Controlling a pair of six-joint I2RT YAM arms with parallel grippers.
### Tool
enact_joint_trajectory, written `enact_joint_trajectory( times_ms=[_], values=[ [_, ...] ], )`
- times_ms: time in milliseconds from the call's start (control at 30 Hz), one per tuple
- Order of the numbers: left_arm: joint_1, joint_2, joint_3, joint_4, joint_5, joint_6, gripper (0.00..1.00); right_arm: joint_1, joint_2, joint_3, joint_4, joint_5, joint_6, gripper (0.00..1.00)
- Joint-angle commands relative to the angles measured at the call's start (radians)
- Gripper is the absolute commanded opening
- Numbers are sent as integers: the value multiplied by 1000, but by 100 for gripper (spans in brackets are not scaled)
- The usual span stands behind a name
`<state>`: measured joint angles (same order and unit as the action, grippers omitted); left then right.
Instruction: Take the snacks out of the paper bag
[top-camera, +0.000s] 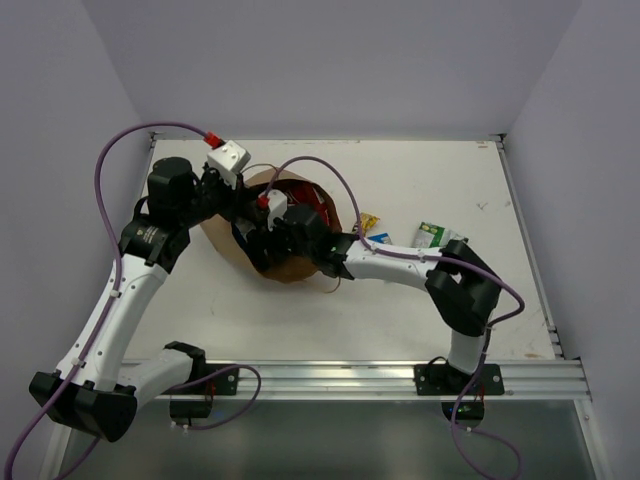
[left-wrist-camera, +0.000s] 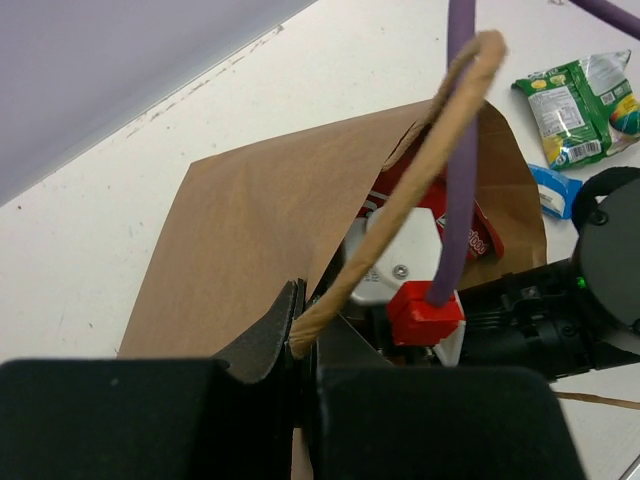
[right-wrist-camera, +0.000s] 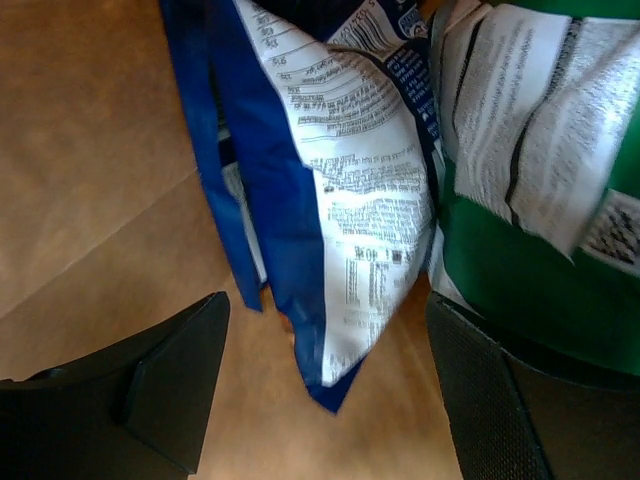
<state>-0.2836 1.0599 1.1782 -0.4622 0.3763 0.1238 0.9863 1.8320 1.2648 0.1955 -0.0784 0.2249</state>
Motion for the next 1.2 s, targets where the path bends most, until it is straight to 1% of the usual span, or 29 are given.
enact_joint_trajectory(
  times_ms=[0,67,267,367,400,433,500,533,600,633,667,733,933,1167],
  values=[
    [-3,-11,32,-16,41,2,0,-1,33,68,148,-21,34,82],
    [-2,-8,40,-21,45,2,0,-1,71,82,183,-23,33,83],
    [-3,9,64,-53,58,0,0,-1,162,140,216,20,42,83],
    [-3,6,66,-69,56,11,0,-3,185,151,213,42,25,77],
    [-2,-1,66,-75,55,17,0,-5,188,151,214,46,22,69],
    [-3,-1,66,-78,52,19,0,-5,187,148,216,57,18,64],
    [-3,-6,66,-87,39,26,0,-6,170,128,229,63,1,47],
    [-3,-8,64,-89,33,30,0,-5,159,117,237,75,-4,30],
    [-2,-8,63,-92,16,36,0,-6,118,82,254,77,-28,19],
    [-3,-9,61,-90,12,39,0,-6,99,73,255,77,-36,10],
    [-3,-9,55,-90,-2,39,0,-6,83,62,257,77,-54,6],
    [-3,-9,49,-82,-16,40,0,-6,20,30,260,77,-74,0],
    [-3,-1,20,-66,-76,40,0,-6,-141,-31,223,49,-148,0],
    [-2,-6,6,-35,-125,33,0,-6,-258,-62,131,8,-194,0]
  ],
)
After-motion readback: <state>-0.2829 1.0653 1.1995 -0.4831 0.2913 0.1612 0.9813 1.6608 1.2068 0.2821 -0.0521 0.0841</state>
